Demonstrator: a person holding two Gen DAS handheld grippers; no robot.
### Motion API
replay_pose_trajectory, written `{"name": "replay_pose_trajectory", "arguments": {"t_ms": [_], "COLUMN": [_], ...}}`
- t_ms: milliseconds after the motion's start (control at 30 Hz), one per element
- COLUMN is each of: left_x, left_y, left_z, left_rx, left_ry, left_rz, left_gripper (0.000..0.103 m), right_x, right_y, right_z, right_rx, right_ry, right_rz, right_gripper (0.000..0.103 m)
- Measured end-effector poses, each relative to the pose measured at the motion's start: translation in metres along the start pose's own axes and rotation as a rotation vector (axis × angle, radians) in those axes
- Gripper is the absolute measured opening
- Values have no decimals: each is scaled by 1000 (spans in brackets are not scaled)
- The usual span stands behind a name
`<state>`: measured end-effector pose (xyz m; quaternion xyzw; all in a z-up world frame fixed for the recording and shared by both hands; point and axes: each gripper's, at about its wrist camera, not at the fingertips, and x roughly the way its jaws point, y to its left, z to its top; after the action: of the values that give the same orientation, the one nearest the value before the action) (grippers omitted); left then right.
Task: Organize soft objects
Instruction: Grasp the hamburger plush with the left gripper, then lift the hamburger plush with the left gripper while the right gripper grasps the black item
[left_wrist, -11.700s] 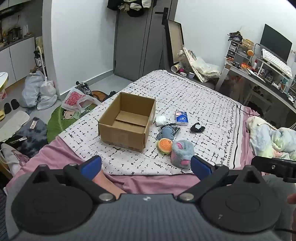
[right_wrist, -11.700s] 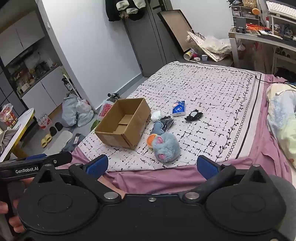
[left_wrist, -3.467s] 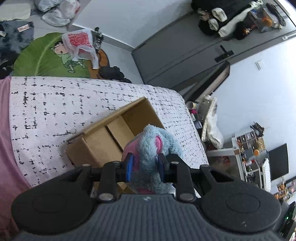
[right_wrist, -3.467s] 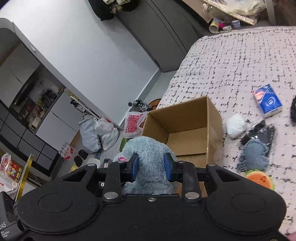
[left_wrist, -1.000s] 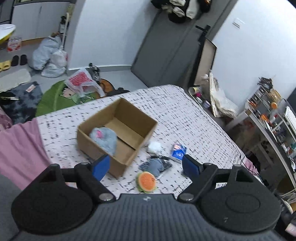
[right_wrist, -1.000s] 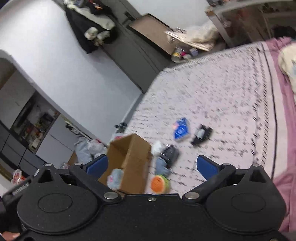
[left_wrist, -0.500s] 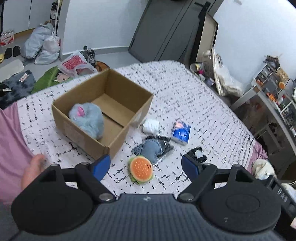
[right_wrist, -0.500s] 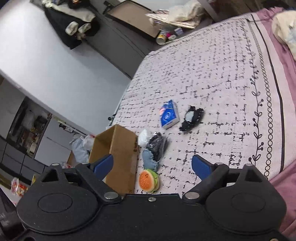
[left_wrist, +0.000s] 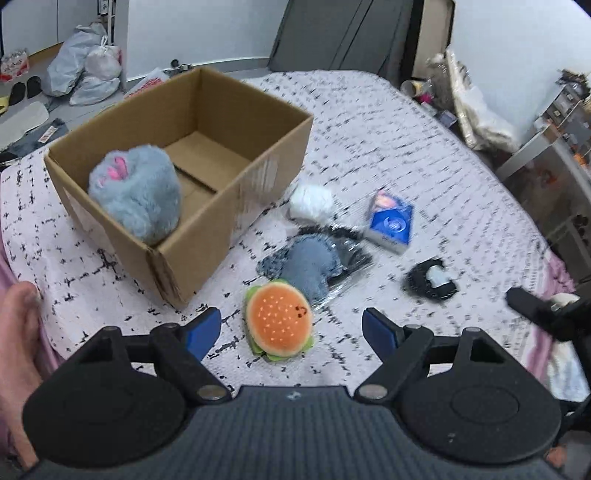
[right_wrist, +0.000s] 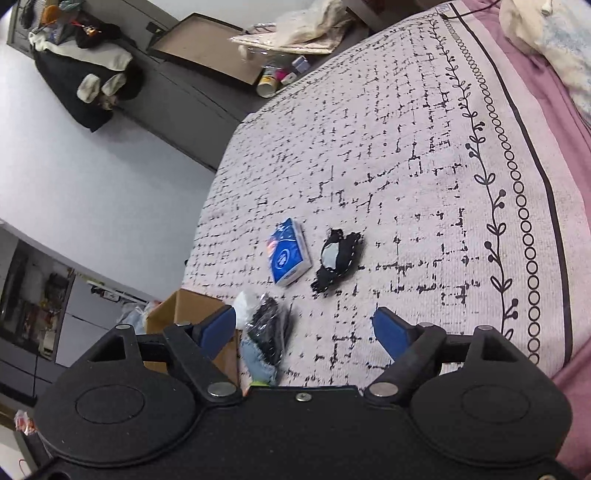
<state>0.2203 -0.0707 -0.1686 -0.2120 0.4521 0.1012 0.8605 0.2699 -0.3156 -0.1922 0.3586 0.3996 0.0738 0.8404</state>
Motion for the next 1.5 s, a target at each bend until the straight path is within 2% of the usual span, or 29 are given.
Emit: {"name": "replay_pose_trajectory", "arguments": {"t_ms": [233,400,500,633,733,1067,1167,1267,1300,1333,1400,1500], "left_x": [37,56,58,59,60,64,65,65,65,65,64,62], "left_y": [3,3,-1,-3,0,2,5,6,7,7,9,14], "left_z": [-8,-15,-14,-12,-9,-3,0,0,0,0,-1,-2], "left_rx": [-23,-56,-58,-68,-94,-91,-97,-97,-96,-96,-96,-102], "left_ry": [42,70,54,43,51,81,93,96,95,93,88,80], "left_rz": [86,118,139,172,172,147,131,121,116,110,96,73], "left_gripper": [82,78,69,44,41,40,40,40,40,40,40,39], "right_x": [25,42,51,65,76,99,107,112,112,112,109,98], "right_y": [-4,-11,-15,-19,-22,-8,-2,-3,-5,-7,-11,-5], "right_z": [6,11,13,16,20,21,22,24,25,25,25,22], "right_rx": [6,21,22,24,33,-16,-37,-36,-31,-24,0,-34], "right_ry": [15,31,43,55,69,36,28,21,17,20,21,-7], "right_rz": [-7,-21,-27,-33,-47,-62,-72,-102,-118,-126,-130,-137], "right_gripper": [81,78,78,75,71,71,63,44,26,15,12,10]}}
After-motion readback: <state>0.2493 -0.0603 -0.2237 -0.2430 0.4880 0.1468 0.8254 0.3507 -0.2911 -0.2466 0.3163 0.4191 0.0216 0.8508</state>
